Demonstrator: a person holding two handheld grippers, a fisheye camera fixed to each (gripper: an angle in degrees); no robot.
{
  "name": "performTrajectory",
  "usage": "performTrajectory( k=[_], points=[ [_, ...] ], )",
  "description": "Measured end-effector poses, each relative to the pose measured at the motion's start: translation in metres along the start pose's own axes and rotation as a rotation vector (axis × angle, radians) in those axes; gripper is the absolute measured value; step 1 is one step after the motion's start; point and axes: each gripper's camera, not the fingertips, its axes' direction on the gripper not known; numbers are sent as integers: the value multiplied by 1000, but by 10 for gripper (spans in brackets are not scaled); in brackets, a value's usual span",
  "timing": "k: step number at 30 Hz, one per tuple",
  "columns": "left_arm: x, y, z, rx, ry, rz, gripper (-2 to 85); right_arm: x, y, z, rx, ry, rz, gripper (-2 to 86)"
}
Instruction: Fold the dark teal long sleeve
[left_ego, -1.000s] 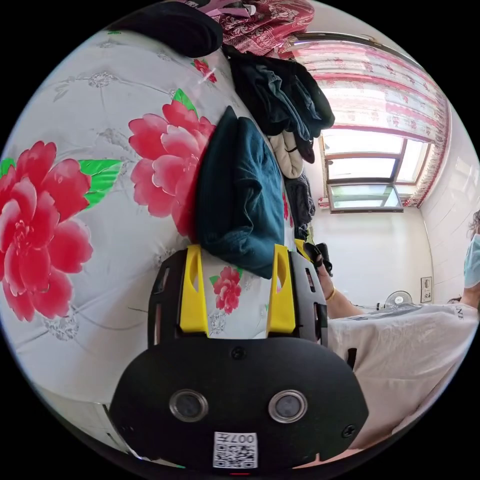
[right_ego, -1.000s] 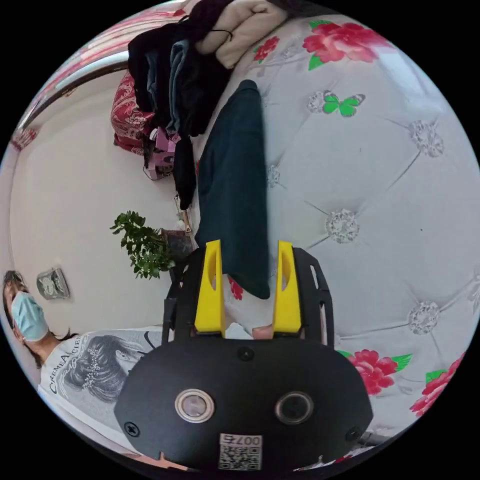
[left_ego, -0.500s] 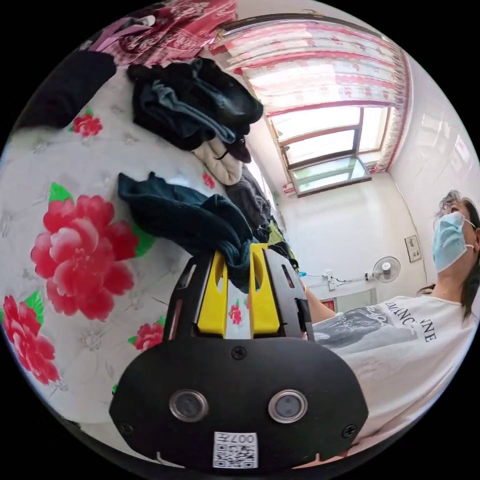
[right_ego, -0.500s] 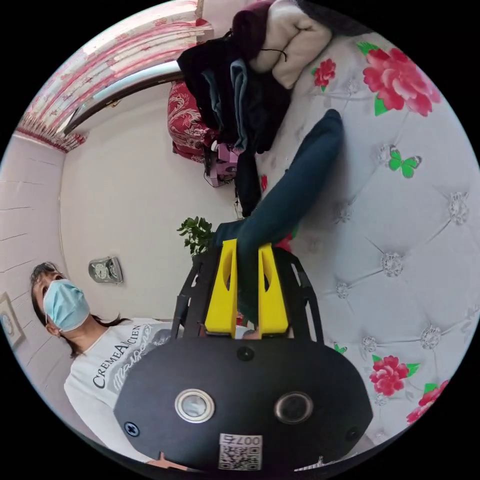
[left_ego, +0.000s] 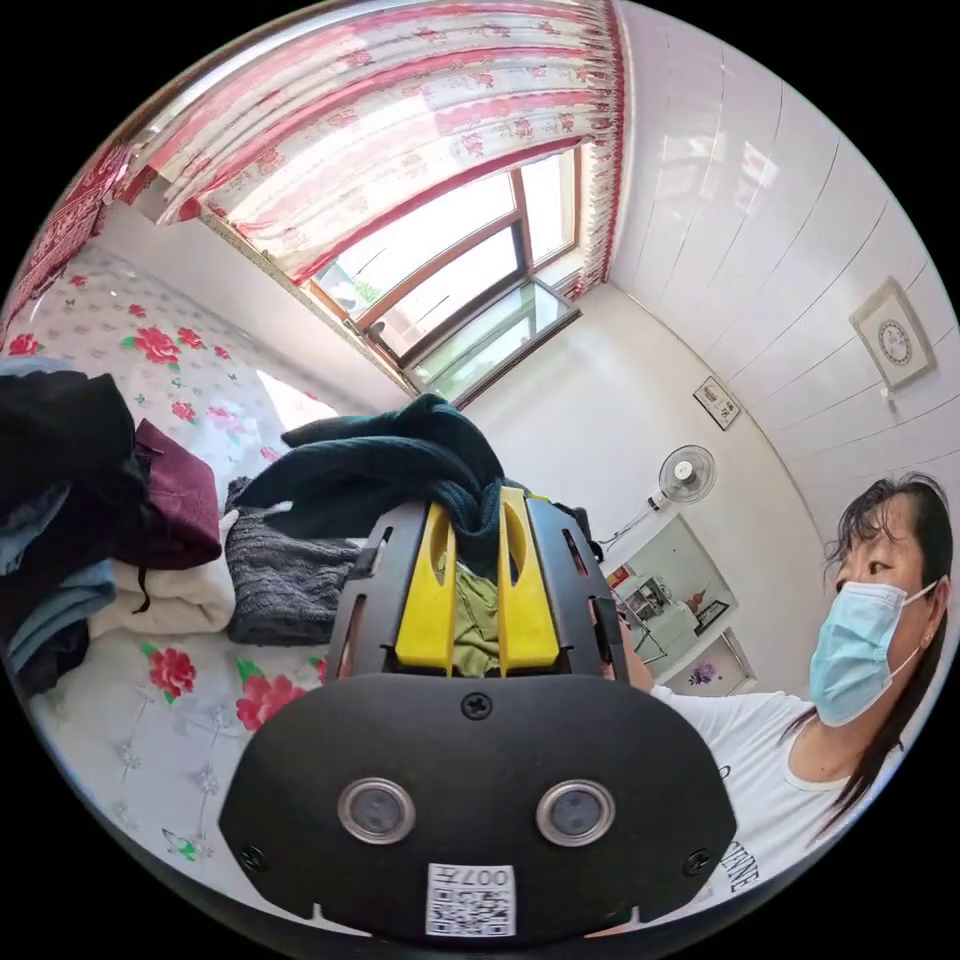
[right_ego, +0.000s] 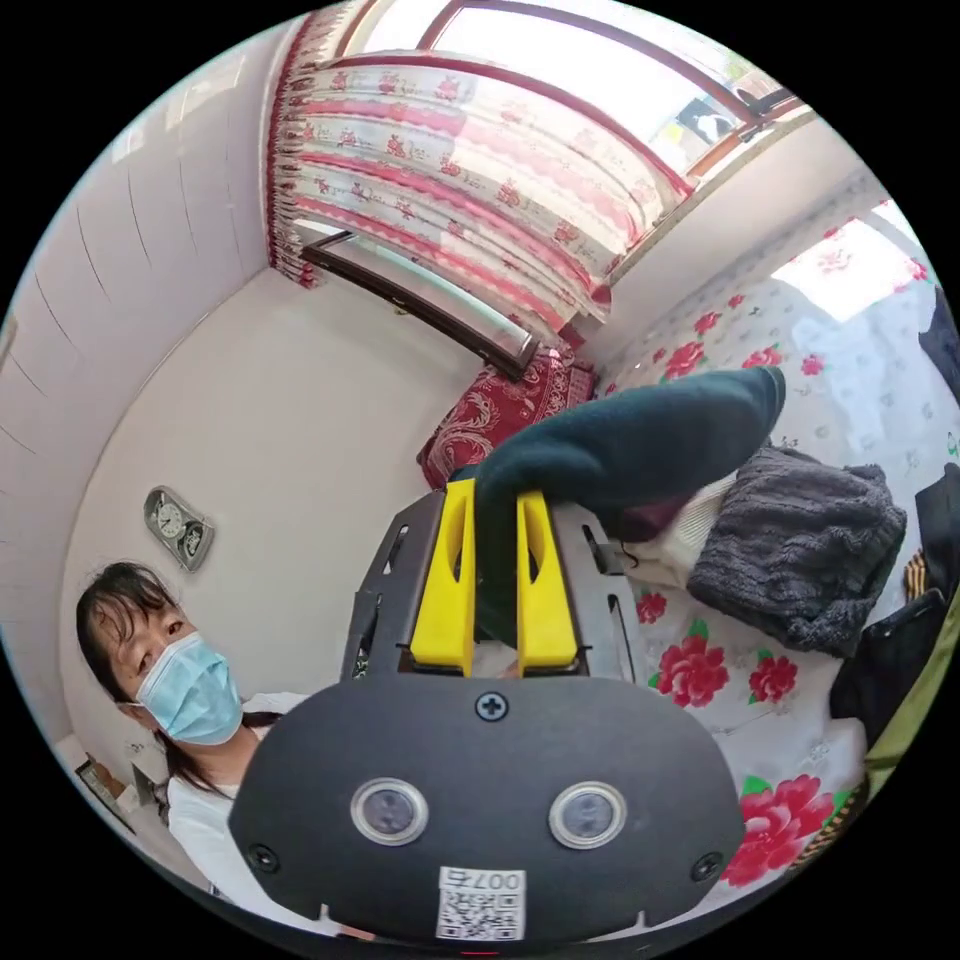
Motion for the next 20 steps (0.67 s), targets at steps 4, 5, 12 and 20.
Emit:
performTrajectory(
  k=[4,5,12,20],
  points=[
    [-49,16,70,-114,-186,-81,73,49,9,11,86,161,49,47],
    [-58,23,78,-156,-242,-86,75,73,21,18,89,269,75,52],
    [-121,213,90,-742,-645,-106,79,193,162,22,-131,799,208,81],
    [-74,318,38,-931,-800,-174,67,223,256,-38,-239,1370,200,116]
  ],
)
